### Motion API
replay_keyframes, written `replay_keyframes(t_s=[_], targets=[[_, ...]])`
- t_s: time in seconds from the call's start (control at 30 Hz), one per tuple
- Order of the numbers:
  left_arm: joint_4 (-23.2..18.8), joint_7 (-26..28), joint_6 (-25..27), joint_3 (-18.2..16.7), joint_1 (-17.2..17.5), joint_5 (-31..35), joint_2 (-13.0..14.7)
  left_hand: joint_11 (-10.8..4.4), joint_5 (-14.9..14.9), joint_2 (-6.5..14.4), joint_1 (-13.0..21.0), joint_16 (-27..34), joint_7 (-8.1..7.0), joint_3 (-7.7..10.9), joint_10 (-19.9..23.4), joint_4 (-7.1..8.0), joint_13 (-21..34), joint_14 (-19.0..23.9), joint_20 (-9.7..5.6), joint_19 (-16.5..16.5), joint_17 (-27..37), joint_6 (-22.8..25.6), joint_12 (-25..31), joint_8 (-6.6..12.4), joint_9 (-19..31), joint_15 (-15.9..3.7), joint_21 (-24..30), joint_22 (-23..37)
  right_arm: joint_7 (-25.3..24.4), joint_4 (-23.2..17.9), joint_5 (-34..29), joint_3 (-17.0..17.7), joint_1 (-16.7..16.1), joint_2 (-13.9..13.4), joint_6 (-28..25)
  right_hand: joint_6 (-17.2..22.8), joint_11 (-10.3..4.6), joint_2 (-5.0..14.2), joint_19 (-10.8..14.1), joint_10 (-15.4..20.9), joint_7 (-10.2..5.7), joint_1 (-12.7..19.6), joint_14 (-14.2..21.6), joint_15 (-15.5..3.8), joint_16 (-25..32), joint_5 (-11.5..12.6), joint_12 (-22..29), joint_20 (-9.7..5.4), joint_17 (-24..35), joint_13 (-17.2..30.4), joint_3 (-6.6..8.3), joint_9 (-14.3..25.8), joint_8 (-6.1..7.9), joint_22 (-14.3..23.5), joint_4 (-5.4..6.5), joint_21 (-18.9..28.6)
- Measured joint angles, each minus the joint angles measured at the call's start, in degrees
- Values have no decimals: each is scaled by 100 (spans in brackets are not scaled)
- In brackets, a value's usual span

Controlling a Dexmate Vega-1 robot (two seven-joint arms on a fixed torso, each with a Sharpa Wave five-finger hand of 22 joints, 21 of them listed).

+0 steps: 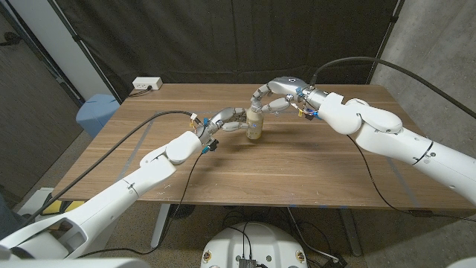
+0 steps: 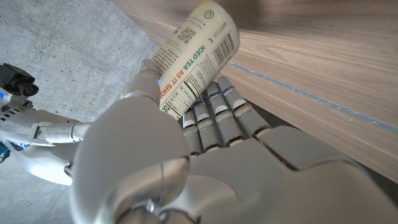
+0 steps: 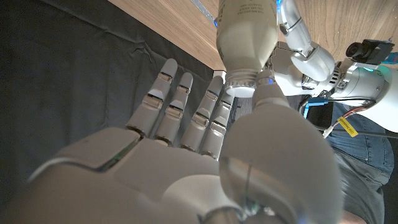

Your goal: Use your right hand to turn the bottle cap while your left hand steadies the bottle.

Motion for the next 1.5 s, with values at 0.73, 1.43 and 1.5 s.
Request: replay_keyframes(t_s=[0.73,1.43,1.5], targets=[[-7,-32,4,14,0,-12,17,1,-5,0,0,0,1,0,0,0,-1,0,62,1,-1,-1,0,14,-4,0,1,0,109,24,77,-8,33,38,40,1,1,29,51,2,1,29,62,-1,0,-45,1,50,1,0,-25,-17,-67,26,25,0],[-84,-70,-10,8,30,-18,52,11,-24,44,-47,1,11,0,-11,0,-6,0,61,0,-1,-11,0,-3,-1,0,-21,0,113,39,145,-5,31,60,92,148,-185,29,92,148,-17,29,327,-38,0,-45,12,48,2,-1,-49,-16,-87,25,96,37],[-89,-76,2,13,30,-18,52,12,-27,59,-61,0,12,0,-11,0,-8,0,61,0,-1,-12,0,-19,-1,0,-21,0,90,18,156,15,16,41,93,127,-185,29,93,148,4,29,339,-26,0,-45,12,48,2,-1,-49,-16,-87,25,96,37]])
